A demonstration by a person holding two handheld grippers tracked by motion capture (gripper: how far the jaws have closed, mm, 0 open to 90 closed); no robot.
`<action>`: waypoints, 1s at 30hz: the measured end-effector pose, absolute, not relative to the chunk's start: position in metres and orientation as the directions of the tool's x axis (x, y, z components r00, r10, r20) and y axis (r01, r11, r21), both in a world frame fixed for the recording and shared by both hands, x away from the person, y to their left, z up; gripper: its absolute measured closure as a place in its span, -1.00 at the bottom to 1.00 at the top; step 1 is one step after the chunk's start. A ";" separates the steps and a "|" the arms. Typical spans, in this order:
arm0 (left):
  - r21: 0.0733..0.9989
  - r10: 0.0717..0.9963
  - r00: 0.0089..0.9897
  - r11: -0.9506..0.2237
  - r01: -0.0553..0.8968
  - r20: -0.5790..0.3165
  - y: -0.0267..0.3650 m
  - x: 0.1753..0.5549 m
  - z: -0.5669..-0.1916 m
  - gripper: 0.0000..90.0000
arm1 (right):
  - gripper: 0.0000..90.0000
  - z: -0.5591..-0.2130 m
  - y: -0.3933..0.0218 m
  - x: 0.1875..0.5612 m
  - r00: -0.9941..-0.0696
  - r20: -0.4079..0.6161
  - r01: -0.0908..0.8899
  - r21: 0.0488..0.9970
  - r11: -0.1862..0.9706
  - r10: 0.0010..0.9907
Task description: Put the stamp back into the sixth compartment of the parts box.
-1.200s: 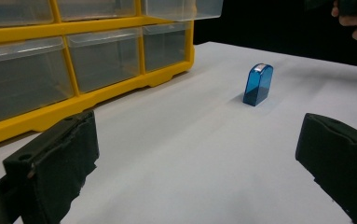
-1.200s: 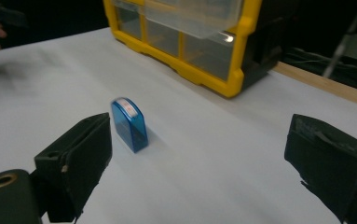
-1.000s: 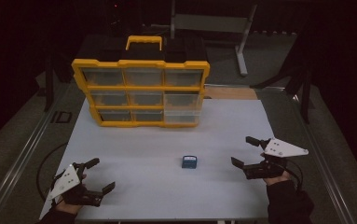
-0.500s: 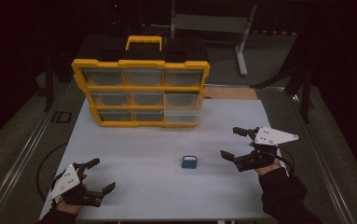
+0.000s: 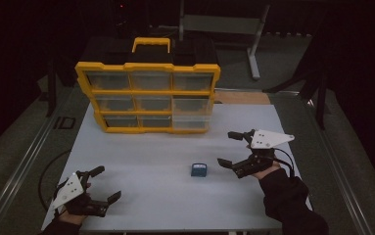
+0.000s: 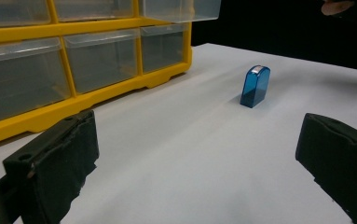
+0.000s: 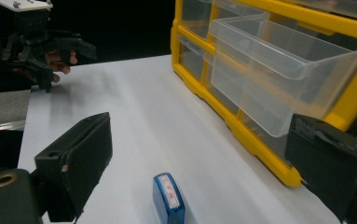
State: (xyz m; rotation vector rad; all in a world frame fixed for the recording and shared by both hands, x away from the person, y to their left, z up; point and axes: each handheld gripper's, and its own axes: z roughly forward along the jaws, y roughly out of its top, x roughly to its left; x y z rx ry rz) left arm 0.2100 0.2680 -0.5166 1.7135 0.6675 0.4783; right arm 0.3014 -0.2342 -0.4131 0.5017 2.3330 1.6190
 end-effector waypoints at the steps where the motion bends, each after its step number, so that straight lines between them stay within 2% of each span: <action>1: 0.971 0.659 0.751 -0.156 0.182 -0.035 0.268 0.210 -0.517 -0.99 | -0.83 -0.414 -0.232 0.303 -0.909 -0.016 0.130 0.938 0.320 0.417; 17: 0.973 0.659 0.751 -0.141 0.182 -0.045 0.269 0.210 -0.516 -0.99 | -0.80 -0.446 -0.198 0.321 -0.955 0.045 0.160 0.909 0.386 0.292; 30: 0.971 0.645 0.763 -0.147 0.187 -0.050 0.267 0.210 -0.517 -0.99 | -0.80 -0.486 -0.177 0.330 -0.968 0.083 0.186 0.872 0.452 0.237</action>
